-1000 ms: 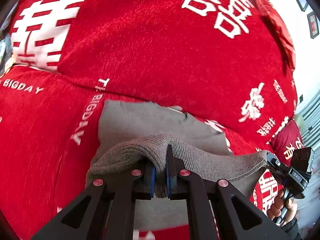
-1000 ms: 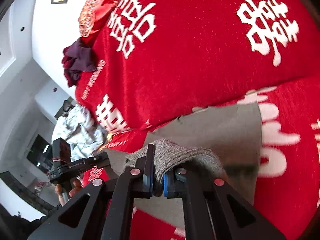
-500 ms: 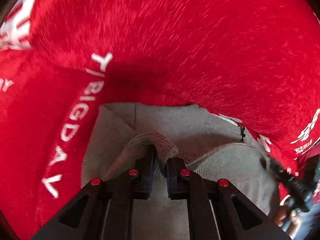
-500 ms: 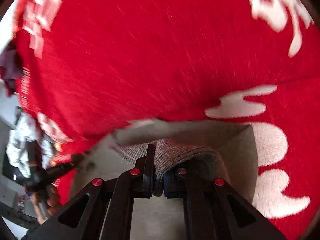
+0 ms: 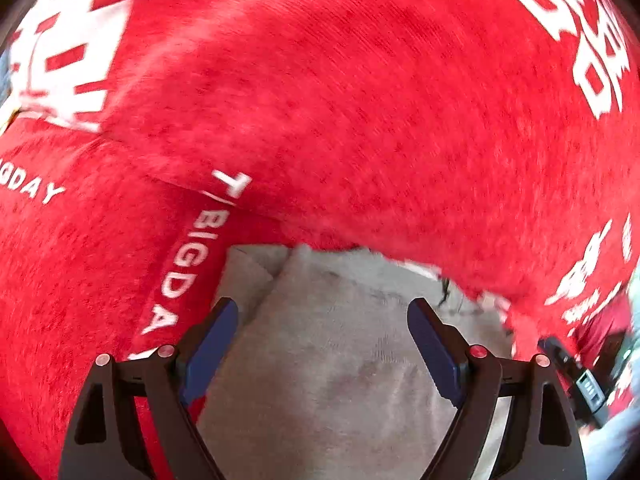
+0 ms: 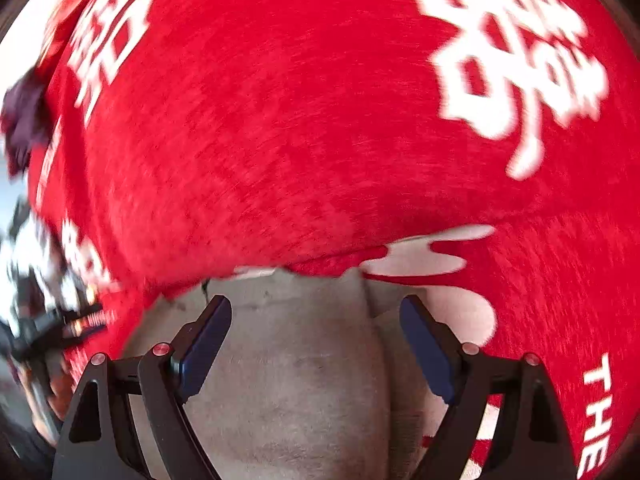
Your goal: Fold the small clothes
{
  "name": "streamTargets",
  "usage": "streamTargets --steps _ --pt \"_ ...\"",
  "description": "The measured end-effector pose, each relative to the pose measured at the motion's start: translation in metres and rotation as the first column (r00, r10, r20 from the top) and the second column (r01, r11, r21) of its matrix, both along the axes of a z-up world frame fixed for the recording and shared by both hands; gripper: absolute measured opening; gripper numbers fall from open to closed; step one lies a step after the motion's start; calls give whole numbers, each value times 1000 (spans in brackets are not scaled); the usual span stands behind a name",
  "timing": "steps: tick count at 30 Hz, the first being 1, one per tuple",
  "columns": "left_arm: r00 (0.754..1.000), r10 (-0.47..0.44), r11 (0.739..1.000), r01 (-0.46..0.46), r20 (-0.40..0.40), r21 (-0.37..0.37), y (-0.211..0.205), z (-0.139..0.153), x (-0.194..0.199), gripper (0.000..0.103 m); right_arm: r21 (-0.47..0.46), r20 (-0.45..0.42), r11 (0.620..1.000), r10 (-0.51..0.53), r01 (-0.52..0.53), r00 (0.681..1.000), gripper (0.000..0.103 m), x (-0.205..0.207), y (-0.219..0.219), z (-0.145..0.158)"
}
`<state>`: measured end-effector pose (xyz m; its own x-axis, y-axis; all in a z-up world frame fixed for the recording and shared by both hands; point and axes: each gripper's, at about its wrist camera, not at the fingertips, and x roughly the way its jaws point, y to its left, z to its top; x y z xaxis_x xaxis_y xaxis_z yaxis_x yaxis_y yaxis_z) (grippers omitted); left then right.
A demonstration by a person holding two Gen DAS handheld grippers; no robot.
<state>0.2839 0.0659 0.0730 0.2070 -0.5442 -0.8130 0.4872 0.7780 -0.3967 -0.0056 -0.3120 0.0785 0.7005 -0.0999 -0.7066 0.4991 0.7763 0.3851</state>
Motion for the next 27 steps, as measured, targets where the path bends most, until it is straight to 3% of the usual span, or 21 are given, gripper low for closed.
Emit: streamTargets --steps 3,6,7,9,12,17,27 --pt "994 -103 991 104 -17 78 -34 -22 -9 87 -39 -88 990 131 -135 987 89 37 26 -9" --pt "991 -129 979 133 -36 155 -49 -50 -5 87 -75 -222 964 232 -254 947 89 72 51 -33" --pt "991 -126 977 131 -39 171 -51 -57 -1 87 -85 -259 959 241 -270 936 89 77 53 -41" --pt "991 -131 974 123 29 191 -51 -60 1 87 -109 -360 955 219 -274 907 88 86 50 -63" --pt "981 -173 960 147 88 240 -56 -65 -2 87 -107 -295 962 212 -253 932 88 77 42 -69" --pt "958 -196 936 120 209 330 -69 -70 -21 89 -196 -322 946 185 -257 929 89 77 55 -74" --pt "961 -178 943 104 214 316 -68 -79 -25 94 -234 -324 943 153 -235 934 89 84 63 -82"
